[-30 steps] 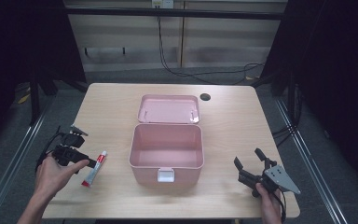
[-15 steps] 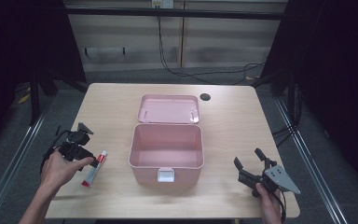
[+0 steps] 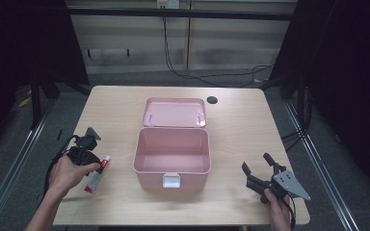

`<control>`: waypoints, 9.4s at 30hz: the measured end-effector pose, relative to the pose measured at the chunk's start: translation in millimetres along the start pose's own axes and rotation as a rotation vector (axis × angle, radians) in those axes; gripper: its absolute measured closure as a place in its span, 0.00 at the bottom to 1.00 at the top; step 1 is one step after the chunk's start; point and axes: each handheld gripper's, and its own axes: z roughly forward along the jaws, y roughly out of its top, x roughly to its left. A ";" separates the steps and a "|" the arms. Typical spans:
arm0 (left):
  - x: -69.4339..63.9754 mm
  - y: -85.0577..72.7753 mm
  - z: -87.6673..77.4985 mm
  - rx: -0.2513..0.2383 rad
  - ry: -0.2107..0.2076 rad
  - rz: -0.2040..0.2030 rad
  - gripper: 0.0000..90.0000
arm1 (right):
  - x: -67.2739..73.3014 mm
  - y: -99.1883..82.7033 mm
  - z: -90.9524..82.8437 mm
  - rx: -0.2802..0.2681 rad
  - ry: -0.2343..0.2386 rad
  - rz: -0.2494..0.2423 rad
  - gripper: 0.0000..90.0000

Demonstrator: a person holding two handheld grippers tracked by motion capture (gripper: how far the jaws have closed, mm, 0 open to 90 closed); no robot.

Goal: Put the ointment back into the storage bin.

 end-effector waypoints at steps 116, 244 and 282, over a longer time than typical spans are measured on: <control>-20.4 -17.0 -94.6 -0.367 -0.101 0.062 0.79 | -0.1 -0.1 0.1 -0.002 0.003 0.001 0.15; -209.6 76.4 -80.1 -0.117 -0.150 0.912 0.79 | -0.2 -0.2 -0.3 -0.004 0.009 0.004 0.15; -232.1 80.4 -16.3 0.073 -0.173 1.036 0.79 | -0.4 -0.3 -0.5 -0.006 0.010 0.003 0.15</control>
